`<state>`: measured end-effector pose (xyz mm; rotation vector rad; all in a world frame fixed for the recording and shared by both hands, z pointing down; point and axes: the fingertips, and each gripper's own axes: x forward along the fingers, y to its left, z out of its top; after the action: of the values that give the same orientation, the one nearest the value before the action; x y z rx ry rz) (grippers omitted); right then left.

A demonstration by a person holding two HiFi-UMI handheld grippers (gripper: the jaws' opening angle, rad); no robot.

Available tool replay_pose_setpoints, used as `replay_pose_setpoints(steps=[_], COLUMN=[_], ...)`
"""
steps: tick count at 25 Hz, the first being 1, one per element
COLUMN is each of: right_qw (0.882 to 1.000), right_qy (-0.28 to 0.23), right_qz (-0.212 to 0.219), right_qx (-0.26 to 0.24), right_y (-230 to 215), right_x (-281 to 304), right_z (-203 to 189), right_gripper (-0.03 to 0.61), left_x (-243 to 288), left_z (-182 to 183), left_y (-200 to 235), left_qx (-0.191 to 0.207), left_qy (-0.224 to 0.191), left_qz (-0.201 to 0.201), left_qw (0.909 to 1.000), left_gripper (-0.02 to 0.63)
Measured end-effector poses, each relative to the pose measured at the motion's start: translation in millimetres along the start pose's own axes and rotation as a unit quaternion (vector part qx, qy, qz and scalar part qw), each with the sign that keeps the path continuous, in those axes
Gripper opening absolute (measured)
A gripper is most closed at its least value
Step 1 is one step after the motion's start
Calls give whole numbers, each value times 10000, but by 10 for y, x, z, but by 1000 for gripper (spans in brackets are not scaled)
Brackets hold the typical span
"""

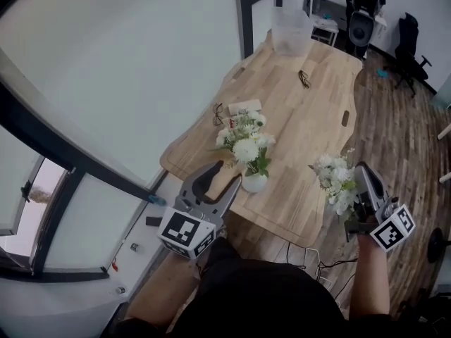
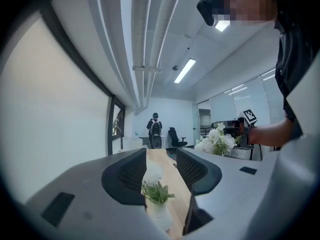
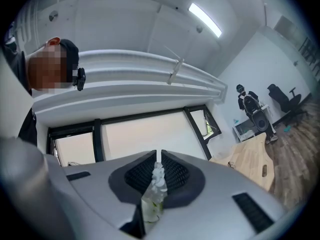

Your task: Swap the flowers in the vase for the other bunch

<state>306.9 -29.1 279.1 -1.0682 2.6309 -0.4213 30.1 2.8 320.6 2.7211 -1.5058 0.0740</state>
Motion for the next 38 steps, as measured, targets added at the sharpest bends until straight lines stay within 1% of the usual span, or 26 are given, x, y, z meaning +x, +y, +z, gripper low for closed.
replay_pose_setpoints(steps=[3, 7, 11, 19, 23, 24, 25, 27, 28, 32, 38], right_qw=[9999, 9994, 9987, 9964, 9957, 9955, 9954, 9950, 9948, 9945, 9950], right_qy=[-31, -85, -41, -25, 36, 52, 66, 73, 67, 18, 22], right_qz=[-149, -335, -507, -828, -905, -920, -937, -978, -997, -1036, -986], right_qx=[4, 50, 93, 174, 200, 203, 205, 201, 193, 150, 135], right_y=[-40, -87, -98, -181, -190, -190, -190, -192, -192, -182, -82], right_x=[78, 176, 237, 287, 337, 350, 360, 378, 390, 464, 626], right_z=[-4, -61, -143, -233, -295, -304, -312, -319, -317, -288, -304], right_gripper=[48, 48, 48, 48, 48, 48, 48, 48, 48, 48, 48], left_x=[147, 353, 523, 737, 811, 821, 828, 842, 850, 855, 800], left_z=[-47, -265, -390, -653, -709, -709, -708, -703, -700, -643, -481], left_y=[130, 305, 387, 376, 388, 385, 384, 383, 381, 364, 384], left_qx=[110, -4, -152, -390, -472, -479, -490, -519, -520, -431, -235], left_qy=[103, 369, 494, 825, 840, 819, 795, 751, 739, 690, 495], left_qz=[-3, -38, -207, -690, -863, -917, -968, -1085, -1154, -1433, -1727], left_qw=[9999, 9993, 9984, 9934, 9916, 9913, 9909, 9899, 9892, 9863, 9835], left_gripper=[175, 199, 200, 199, 199, 192, 162, 82, 62, 35, 28])
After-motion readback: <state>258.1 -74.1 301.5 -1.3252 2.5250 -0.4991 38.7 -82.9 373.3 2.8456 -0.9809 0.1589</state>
